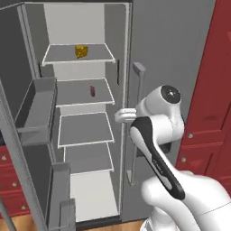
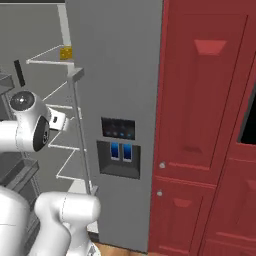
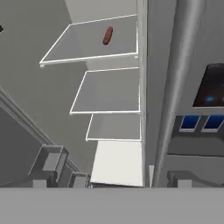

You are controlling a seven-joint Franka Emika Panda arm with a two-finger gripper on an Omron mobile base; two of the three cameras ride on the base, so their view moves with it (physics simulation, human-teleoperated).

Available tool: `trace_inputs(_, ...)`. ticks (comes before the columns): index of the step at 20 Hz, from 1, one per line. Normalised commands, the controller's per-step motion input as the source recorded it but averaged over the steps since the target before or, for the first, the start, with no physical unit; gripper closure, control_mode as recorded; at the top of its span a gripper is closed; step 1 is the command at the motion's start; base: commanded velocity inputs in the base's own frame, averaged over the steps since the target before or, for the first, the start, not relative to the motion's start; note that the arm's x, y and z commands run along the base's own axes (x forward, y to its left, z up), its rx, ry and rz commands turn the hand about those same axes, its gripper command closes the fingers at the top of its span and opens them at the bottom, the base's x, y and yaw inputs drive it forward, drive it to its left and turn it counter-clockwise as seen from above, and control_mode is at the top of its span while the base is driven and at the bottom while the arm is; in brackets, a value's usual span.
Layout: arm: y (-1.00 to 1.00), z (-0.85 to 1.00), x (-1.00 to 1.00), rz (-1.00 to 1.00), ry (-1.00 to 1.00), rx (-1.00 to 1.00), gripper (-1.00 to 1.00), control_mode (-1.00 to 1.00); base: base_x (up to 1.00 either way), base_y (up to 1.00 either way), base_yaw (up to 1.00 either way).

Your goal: Retrieve the sausage and cheese from the fridge and place them on the cutting board on the counter.

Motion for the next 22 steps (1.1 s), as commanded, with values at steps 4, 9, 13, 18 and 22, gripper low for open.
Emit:
trace_inputs(4, 0.00, 0.00, 0.00, 0.00, 0.00, 0.00, -1.00, 1.00, 0.13, 0.87, -0.26)
trace_inputs(9, 0.00, 0.00, 0.00, 0.00, 0.00, 0.00, -1.00, 1.00, 0.77, 0.53, -0.15)
trace_inputs(13, 0.00, 0.00, 0.00, 0.00, 0.00, 0.00, -1.00, 1.00, 0.90, 0.21, -0.12)
trace_inputs(18, -0.08, 0.38, -0.12, -0.01, -0.06, 0.03, -1.00, -1.00, 0.11, 0.00, -0.01)
trace_inputs(22, -0.05, 0.97, -0.51, 0.00, -0.28, 0.01, -1.00, -1.00, 0.00, 0.00, 0.00)
